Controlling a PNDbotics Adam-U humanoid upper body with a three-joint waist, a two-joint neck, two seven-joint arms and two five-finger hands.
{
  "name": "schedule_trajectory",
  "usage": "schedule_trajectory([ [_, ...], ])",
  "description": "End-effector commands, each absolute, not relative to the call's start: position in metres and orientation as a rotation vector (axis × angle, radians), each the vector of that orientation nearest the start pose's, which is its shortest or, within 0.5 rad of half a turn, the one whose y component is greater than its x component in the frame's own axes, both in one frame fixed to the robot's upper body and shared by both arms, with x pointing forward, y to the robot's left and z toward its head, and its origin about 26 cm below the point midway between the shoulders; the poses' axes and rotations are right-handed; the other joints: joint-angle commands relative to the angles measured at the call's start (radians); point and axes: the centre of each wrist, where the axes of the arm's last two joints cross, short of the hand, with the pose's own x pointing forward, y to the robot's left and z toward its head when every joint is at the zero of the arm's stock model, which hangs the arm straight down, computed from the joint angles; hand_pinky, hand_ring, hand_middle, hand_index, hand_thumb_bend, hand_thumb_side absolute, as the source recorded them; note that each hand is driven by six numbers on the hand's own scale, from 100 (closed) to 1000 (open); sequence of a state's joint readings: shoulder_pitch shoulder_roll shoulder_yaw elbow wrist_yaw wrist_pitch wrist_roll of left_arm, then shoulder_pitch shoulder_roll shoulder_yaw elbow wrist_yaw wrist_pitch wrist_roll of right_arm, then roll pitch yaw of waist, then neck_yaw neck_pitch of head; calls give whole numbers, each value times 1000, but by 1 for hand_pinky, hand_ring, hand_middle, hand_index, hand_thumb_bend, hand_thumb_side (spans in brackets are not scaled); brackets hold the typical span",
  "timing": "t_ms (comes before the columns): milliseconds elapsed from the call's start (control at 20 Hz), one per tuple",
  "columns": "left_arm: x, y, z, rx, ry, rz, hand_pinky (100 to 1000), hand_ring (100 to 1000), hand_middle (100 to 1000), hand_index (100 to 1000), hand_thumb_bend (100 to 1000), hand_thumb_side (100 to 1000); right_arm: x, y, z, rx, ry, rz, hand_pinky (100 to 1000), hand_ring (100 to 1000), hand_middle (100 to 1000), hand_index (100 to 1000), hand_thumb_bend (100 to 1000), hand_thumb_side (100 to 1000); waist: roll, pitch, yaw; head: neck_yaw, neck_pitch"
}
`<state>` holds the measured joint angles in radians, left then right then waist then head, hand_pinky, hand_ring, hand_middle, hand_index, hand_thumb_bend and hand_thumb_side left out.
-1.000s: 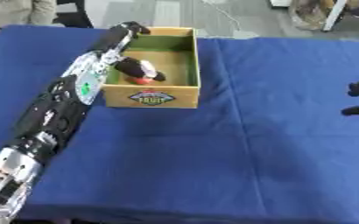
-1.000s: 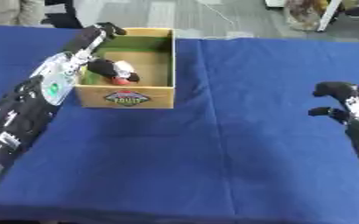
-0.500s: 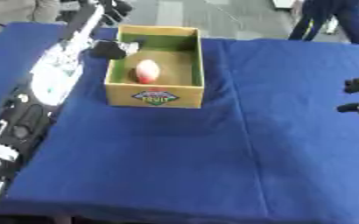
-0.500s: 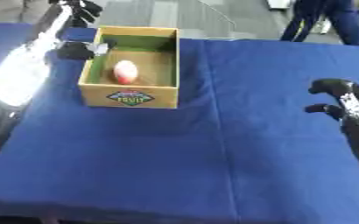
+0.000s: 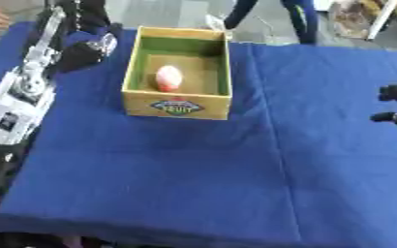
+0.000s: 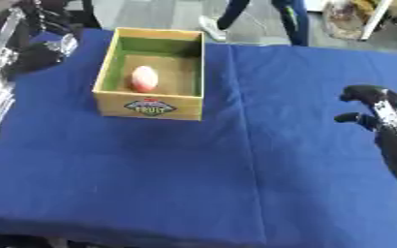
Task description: Pick up objects on the table and place them in the box.
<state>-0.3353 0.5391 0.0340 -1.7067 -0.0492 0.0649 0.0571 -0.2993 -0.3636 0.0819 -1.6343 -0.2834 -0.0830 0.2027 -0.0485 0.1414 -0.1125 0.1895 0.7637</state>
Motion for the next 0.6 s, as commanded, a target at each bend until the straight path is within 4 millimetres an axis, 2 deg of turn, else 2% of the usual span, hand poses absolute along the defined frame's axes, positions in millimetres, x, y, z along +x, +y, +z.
schedule_trajectory([
  [50,333,337,181,534,-1970,-372,651,631,601,750,269,264,343,-281,121,200,-1963,432,644,945,656,762,100,661,3,-12,2,-9,-3],
  [200,332,339,171,534,-1946,-344,648,625,589,738,266,269,343,-281,121,202,-1964,430,644,945,656,762,100,661,3,-13,1,-15,-1],
  [600,330,339,162,527,-1932,-312,641,605,563,720,263,282,343,-281,121,203,-1965,427,644,945,656,758,100,658,2,-11,1,-28,4],
])
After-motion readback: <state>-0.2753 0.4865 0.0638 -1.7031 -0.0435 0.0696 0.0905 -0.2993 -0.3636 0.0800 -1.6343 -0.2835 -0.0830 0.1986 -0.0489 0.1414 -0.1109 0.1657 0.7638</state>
